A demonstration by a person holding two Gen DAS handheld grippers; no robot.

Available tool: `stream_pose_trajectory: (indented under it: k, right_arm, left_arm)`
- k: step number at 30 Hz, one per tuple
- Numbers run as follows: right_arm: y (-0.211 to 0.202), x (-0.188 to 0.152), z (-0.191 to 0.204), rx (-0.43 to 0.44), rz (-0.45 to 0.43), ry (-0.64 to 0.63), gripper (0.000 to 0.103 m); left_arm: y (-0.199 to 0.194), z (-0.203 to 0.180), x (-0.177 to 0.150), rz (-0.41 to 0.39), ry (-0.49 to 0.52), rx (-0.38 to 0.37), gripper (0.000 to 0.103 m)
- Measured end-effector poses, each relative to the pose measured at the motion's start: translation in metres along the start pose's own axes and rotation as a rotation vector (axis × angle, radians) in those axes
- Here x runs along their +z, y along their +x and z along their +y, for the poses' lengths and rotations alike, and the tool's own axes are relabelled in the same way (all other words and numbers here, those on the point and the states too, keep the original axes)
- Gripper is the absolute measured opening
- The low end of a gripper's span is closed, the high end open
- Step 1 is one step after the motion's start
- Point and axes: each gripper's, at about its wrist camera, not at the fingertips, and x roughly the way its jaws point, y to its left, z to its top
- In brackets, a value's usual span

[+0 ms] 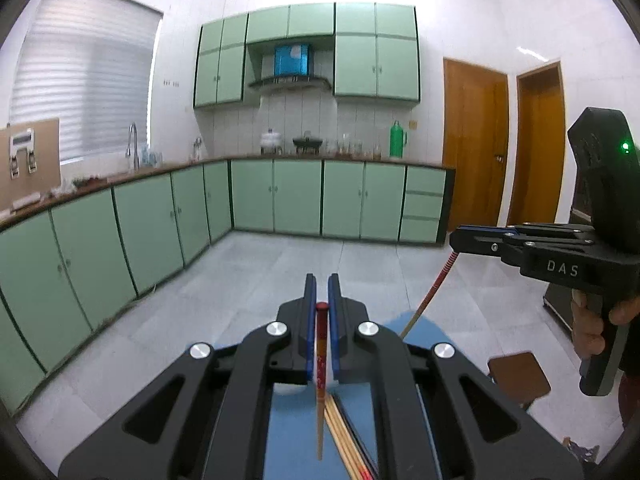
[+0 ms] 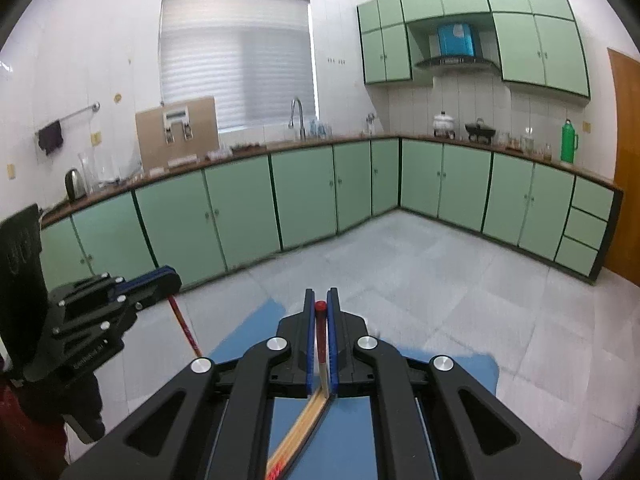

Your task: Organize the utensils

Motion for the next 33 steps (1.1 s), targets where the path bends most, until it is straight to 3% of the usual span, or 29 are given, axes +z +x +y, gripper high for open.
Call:
stream_pose_trajectory:
  k: [7, 14, 18, 27, 29, 33]
  right_arm:
    - [0.028, 0.037, -0.012, -0.013, -0.02, 0.006, 0.006]
    - [0.072, 0.045, -0.03, -0.034, 0.011, 0.02, 0.006]
    - [0.098, 0.038, -0.041, -0.038, 0.041, 0.038, 0.006]
    - [0.143, 0.003, -0.056, -0.026, 0.153, 0.076, 0.007]
    - [0.144, -0.002, -0.06, -0.035, 0.16, 0.09, 0.011]
    - [0.129, -0.009, -0.066, -0.053, 0.14, 0.115, 0.023]
  left_arm:
    - [0.045, 0.007, 0.054, -0.082, -0.009, -0.008, 0.005]
    - [0.108, 0.015, 0.076, -0.12, -0.013, 0.011, 0.005]
    - [0.137, 0.016, 0.072, -0.118, 0.013, 0.03, 0.005]
    - [0.185, 0.032, 0.026, 0.041, -0.03, 0.014, 0.007]
    - [0.184, 0.036, 0.019, 0.057, -0.032, 0.019, 0.022]
    - [0.168, 0.04, 0.012, 0.048, -0.013, 0.028, 0.033]
